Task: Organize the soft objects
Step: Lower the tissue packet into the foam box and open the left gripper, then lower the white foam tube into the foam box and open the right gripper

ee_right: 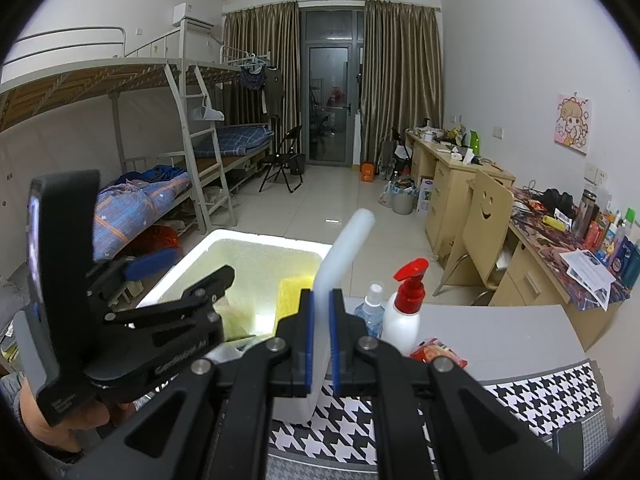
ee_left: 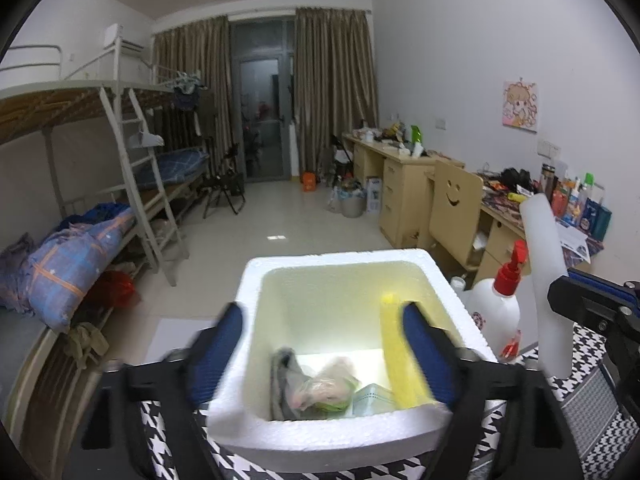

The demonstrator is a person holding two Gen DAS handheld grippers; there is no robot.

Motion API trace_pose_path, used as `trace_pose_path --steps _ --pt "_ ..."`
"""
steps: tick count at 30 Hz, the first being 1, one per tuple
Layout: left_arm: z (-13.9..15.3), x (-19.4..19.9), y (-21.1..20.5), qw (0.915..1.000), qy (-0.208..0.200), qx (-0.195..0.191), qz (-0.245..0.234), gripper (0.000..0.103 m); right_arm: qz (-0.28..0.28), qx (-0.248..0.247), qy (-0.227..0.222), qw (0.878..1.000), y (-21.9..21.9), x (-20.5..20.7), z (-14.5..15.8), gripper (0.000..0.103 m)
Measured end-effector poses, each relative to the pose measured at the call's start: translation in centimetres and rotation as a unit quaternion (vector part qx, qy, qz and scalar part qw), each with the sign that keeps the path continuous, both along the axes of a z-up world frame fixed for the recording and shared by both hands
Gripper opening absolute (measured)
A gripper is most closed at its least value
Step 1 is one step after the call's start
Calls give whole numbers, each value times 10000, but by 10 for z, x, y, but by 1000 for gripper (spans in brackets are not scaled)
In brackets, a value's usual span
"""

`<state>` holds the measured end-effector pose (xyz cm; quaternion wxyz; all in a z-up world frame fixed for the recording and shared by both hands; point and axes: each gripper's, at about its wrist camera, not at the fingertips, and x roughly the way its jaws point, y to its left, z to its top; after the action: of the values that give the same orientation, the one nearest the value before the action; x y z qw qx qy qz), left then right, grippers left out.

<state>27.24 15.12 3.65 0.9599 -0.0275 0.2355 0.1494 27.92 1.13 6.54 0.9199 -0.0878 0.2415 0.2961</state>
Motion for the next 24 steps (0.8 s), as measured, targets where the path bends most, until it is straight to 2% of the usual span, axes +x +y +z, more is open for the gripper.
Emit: trace_pose_path --steps 4,8,24 --pt "4 -14 4 9998 -170 12 100 102 33 16 60 10000 4 1 0 10" --pt "9 -26 9 9994 -280 110 194 102 113 -29 65 9999 13 0 -1 10" --pt "15 -64 36 9976 -492 45 485 102 292 -220 299 9989 52 17 -15 10"
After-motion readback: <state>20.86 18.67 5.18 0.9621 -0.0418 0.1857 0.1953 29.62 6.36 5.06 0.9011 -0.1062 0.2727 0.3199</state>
